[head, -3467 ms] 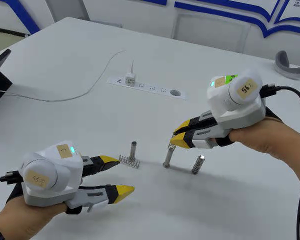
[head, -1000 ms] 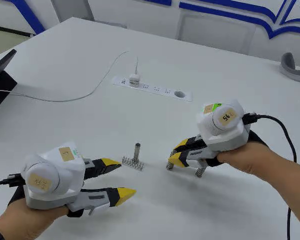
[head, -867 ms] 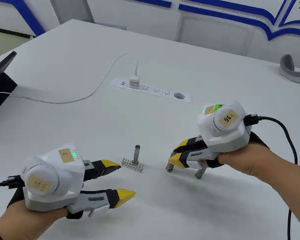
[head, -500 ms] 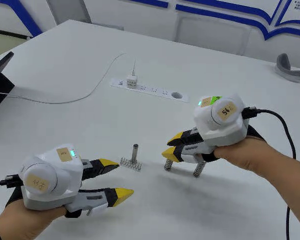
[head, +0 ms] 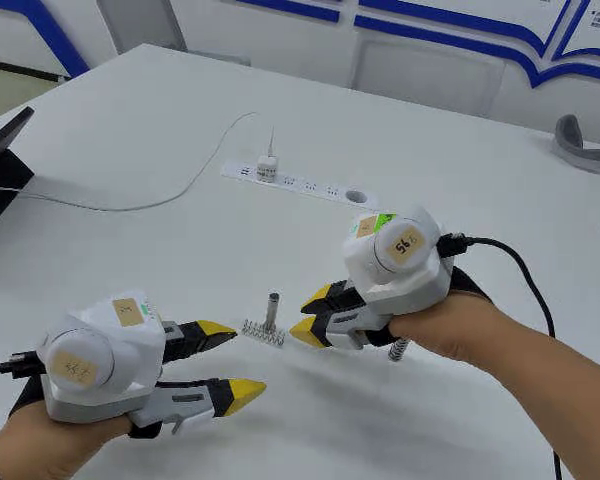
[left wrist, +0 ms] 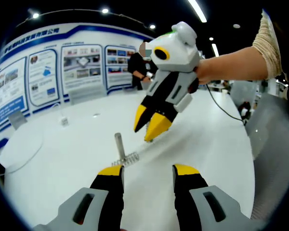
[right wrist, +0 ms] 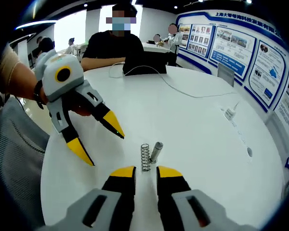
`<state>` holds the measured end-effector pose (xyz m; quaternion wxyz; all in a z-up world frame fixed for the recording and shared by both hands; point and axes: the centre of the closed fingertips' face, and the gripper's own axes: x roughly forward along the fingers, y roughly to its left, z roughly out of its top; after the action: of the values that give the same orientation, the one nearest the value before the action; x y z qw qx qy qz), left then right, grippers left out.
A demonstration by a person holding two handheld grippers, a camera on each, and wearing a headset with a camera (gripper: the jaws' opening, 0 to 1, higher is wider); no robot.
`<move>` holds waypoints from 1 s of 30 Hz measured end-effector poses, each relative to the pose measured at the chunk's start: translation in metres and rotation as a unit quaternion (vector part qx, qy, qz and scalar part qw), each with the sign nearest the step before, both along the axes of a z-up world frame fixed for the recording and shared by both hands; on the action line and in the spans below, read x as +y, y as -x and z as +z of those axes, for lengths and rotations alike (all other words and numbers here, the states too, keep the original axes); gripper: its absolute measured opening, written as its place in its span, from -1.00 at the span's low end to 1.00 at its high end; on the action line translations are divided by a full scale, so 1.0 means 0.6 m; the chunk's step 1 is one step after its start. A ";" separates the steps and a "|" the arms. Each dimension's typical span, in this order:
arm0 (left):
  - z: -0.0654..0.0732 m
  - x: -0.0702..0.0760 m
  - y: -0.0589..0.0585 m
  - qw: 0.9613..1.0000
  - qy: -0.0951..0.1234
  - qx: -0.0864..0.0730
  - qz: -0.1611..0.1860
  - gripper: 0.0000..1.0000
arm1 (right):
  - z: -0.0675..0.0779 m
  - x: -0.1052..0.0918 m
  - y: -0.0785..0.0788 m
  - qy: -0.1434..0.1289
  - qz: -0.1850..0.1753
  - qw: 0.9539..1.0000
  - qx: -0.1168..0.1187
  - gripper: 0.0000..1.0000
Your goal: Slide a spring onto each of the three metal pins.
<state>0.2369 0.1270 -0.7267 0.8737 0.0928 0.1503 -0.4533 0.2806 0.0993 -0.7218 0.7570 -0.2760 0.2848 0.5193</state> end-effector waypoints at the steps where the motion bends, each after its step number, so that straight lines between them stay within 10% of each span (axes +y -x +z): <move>1: 0.000 0.000 0.000 1.000 0.000 0.000 0.000 -0.18 | -0.002 0.002 0.000 0.002 0.001 1.000 0.001 -0.64; 30: -0.003 0.009 -0.003 1.000 -0.001 0.003 0.008 -0.20 | -0.061 0.021 -0.010 0.049 0.004 0.999 0.021 -0.68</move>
<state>0.2389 0.1323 -0.7282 0.8766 0.0905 0.1543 -0.4467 0.2865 0.1118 -0.7586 0.7349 -0.3028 0.3242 0.5130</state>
